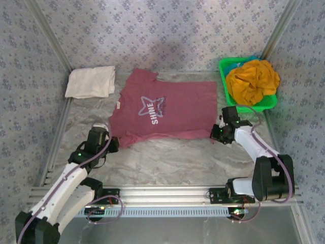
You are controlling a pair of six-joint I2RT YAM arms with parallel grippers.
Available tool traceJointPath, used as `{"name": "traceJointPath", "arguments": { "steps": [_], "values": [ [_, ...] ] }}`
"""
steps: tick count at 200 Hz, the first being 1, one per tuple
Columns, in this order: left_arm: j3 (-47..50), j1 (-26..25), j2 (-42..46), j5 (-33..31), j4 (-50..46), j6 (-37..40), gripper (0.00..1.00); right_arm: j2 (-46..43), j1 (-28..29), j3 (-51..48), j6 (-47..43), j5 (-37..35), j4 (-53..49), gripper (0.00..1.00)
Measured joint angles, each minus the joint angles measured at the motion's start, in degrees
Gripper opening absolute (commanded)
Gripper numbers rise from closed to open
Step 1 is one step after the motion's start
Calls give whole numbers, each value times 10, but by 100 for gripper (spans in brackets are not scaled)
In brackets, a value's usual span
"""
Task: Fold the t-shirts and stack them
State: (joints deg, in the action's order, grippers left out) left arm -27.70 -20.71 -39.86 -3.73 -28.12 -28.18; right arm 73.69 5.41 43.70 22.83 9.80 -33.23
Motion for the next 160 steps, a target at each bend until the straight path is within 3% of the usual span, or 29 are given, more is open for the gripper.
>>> {"name": "traceJointPath", "arguments": {
  "steps": [22, 38, 47, 60, 96, 114, 131, 160],
  "values": [
    [0, 0, 26, -24, -20, -6, 16, -23, -26, 0, 8, 42, -24, 4],
    [0, 0, 26, -26, -25, -5, 34, -29, -48, 0, 15, 79, -38, 6],
    [0, 0, 18, -20, -24, -10, 37, -29, -60, -2, 18, 101, -41, 7],
    [0, 0, -8, -6, -17, -3, 44, -26, -74, -9, 21, 123, -41, 8],
    [-17, 0, -135, 37, 16, 11, 50, 48, -115, -47, 25, 180, -23, 6],
    [-39, 0, -192, 55, 37, 16, 49, 80, -136, -68, 26, 204, -18, 12],
    [-54, 0, -229, 65, 58, 22, 32, 87, -141, -73, 27, 215, -16, 14],
    [-58, 0, -255, 73, 76, 36, 18, 80, -141, -72, 27, 219, -3, 16]
  ]
}}
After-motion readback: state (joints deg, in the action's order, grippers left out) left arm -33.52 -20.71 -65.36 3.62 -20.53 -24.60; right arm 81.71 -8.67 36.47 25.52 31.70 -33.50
